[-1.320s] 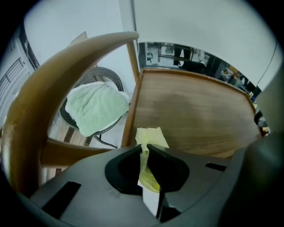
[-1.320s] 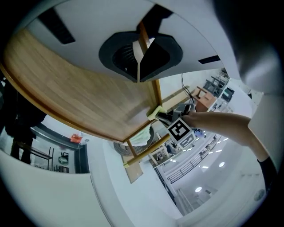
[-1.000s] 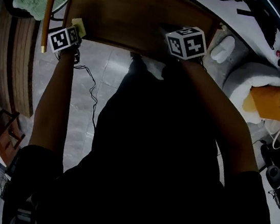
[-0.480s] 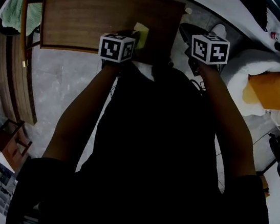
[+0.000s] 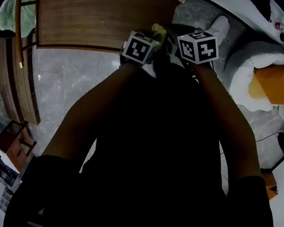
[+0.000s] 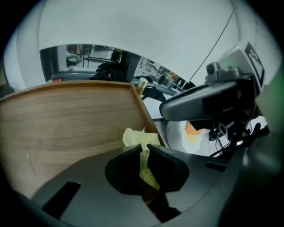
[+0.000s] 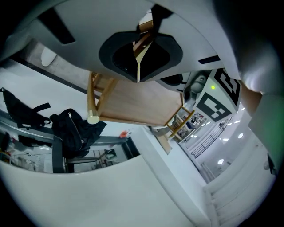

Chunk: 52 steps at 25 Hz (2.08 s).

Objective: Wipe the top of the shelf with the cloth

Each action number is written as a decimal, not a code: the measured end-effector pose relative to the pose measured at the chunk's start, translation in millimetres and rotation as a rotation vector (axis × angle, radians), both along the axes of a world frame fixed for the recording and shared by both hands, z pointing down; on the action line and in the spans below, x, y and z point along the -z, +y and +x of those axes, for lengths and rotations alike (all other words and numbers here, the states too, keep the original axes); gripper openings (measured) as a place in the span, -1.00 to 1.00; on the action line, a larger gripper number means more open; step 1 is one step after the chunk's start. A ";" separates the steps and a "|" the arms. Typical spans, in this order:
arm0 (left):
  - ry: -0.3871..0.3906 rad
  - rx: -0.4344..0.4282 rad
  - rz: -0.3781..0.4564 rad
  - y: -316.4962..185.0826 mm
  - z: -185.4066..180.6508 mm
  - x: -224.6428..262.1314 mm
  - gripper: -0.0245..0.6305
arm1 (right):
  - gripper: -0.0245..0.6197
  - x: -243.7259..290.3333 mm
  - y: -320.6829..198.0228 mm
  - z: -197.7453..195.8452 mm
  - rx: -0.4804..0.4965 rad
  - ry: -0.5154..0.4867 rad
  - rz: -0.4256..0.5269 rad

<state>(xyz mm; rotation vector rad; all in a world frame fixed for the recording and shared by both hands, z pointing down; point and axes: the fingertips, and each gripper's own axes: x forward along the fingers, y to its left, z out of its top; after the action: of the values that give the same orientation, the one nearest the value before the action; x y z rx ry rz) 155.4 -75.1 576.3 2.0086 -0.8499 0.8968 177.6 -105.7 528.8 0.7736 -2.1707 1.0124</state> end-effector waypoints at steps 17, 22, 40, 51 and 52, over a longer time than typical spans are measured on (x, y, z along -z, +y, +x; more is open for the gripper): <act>0.006 0.006 -0.080 0.9 -70.2 -11.6 -0.84 | -0.84 -28.4 14.7 -69.8 0.031 0.201 -0.055; 0.005 0.055 -0.121 0.2 -109.2 -17.8 -0.84 | -0.84 -28.7 15.9 -94.0 0.044 0.212 -0.063; -0.089 0.180 -0.022 -16.1 -315.0 -27.5 -0.84 | -0.84 -28.1 24.5 -216.8 0.154 0.150 -0.059; -0.158 0.268 -0.001 -26.1 -432.6 -33.5 -0.84 | -0.84 -29.9 27.9 -255.5 0.180 0.162 -0.049; -0.167 0.276 0.001 -27.1 -442.8 -33.7 -0.84 | -0.84 -30.1 27.8 -255.9 0.180 0.165 -0.049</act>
<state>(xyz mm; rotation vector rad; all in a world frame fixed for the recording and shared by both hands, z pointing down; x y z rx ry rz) -287.5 -102.2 610.0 1.7790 -1.1879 0.9114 -78.2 -77.9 558.9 0.6046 -2.0256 0.8747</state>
